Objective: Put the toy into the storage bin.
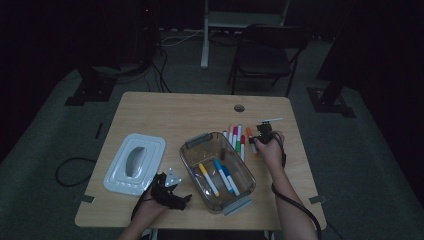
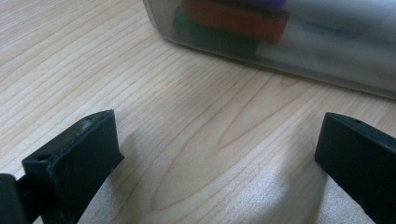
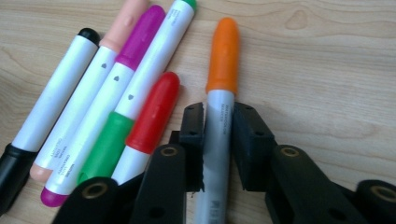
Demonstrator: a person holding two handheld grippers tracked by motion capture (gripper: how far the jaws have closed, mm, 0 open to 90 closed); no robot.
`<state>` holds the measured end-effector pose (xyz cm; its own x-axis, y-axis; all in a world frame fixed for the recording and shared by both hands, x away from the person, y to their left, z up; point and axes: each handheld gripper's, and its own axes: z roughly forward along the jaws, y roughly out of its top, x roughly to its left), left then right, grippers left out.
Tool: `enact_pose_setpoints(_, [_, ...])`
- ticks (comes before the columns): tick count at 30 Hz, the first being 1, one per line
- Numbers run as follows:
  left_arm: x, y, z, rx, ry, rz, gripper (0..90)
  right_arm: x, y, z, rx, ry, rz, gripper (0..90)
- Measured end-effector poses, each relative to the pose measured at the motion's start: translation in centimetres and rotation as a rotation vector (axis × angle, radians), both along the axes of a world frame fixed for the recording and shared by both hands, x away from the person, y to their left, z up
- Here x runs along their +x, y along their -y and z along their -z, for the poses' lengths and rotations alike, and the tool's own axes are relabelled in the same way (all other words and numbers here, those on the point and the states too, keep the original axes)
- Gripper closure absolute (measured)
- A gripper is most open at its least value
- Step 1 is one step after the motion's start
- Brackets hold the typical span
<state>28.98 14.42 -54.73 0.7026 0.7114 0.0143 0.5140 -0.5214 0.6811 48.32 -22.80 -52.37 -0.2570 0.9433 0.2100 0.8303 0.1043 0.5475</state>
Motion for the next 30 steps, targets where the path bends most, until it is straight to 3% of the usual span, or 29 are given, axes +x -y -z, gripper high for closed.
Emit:
enact_pose_setpoints(11, [0.0, 0.0, 0.0, 0.000, 0.001, 0.000, 0.5, -1.1, 0.8, -1.4, 0.055, 0.010, 0.042, 76.6])
enact_pose_setpoints(20, [0.0, 0.0, 0.0, 0.000, 0.001, 0.000, 0.5, -3.4, 1.3, -5.3, 0.123, 0.066, 0.040, 76.6])
enact_pose_setpoints(30, [0.0, 0.0, 0.0, 0.000, 0.000, 0.000, 0.4, -7.4, 0.1, -9.7, 0.190, 0.139, -0.043, 76.7])
